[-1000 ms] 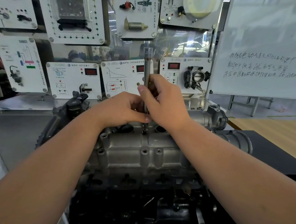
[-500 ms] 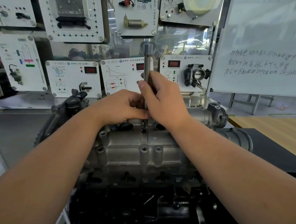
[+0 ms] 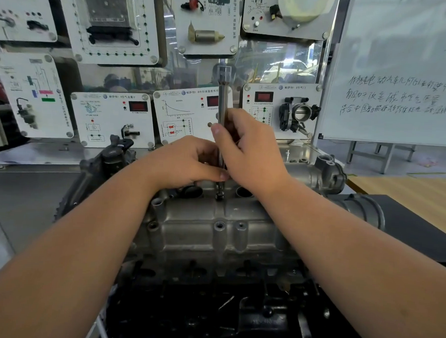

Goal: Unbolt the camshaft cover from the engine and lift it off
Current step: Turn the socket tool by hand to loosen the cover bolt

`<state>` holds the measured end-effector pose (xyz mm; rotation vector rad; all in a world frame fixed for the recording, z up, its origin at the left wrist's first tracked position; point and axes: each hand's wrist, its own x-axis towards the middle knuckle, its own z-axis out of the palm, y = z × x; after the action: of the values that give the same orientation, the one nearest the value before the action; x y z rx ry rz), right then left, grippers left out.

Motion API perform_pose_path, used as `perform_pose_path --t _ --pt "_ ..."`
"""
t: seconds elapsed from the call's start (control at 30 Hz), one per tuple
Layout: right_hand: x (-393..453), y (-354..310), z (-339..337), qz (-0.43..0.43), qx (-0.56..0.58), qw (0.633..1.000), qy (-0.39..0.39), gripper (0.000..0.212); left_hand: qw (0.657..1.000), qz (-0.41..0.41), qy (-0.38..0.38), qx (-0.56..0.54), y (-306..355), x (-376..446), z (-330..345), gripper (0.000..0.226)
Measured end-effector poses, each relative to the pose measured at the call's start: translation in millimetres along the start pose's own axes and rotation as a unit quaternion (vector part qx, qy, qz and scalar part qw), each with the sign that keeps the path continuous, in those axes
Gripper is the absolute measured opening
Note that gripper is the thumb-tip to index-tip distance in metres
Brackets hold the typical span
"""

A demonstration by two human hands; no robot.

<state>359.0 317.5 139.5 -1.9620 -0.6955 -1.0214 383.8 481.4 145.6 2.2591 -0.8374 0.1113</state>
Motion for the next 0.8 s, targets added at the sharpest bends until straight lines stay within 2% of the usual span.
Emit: perform_pose_path --t 0.03,0.1,0.17,0.2,0.3,0.37,0.43,0.53,0.57,0.67,0.8 --pt "0.0 0.2 0.0 0.006 0.001 1.000 -0.002 0.021 1.000 0.004 -0.014 -0.005 0.3 -1.2 -0.1 0.006" --pt "0.3 1.0 -0.3 0.011 0.005 1.000 -0.007 0.020 1.000 0.011 -0.023 -0.003 0.1 -1.6 -0.6 0.013" --pt "-0.2 0.0 -0.2 0.004 0.012 1.000 -0.009 0.012 1.000 0.003 -0.016 -0.003 1.7 -1.5 -0.6 0.008" --pt "-0.7 -0.8 -0.1 0.000 0.015 1.000 -0.010 0.006 1.000 0.002 -0.012 0.004 2.9 -1.4 -0.7 0.018" --pt "-1.7 -2.0 0.8 0.003 0.008 1.000 -0.002 0.027 1.000 0.007 -0.006 0.013 5.6 -1.7 0.7 0.035" --pt "-1.8 -2.7 1.0 -0.011 -0.011 1.000 0.005 0.022 1.000 -0.002 -0.001 0.020 3.8 -0.2 0.0 0.041" --pt "-1.3 -1.8 1.1 -0.018 -0.014 1.000 0.004 0.021 1.000 -0.006 -0.006 0.016 1.1 0.2 -0.4 0.036" --pt "-1.0 -0.3 0.9 -0.017 -0.014 1.000 0.006 0.023 0.999 0.004 -0.033 -0.011 -1.7 -0.6 0.1 0.005" --pt "-1.1 0.2 0.9 -0.016 -0.013 1.000 0.008 0.022 0.999 0.003 -0.029 -0.015 -2.0 -1.1 0.2 0.007" --pt "-2.2 0.7 0.7 -0.017 -0.004 1.000 0.011 0.020 1.000 -0.004 -0.007 -0.014 -0.5 -0.3 1.2 0.035" --pt "-2.2 -1.2 0.0 -0.020 0.001 1.000 0.006 0.014 1.000 -0.003 -0.012 0.009 3.5 0.4 1.3 0.030"
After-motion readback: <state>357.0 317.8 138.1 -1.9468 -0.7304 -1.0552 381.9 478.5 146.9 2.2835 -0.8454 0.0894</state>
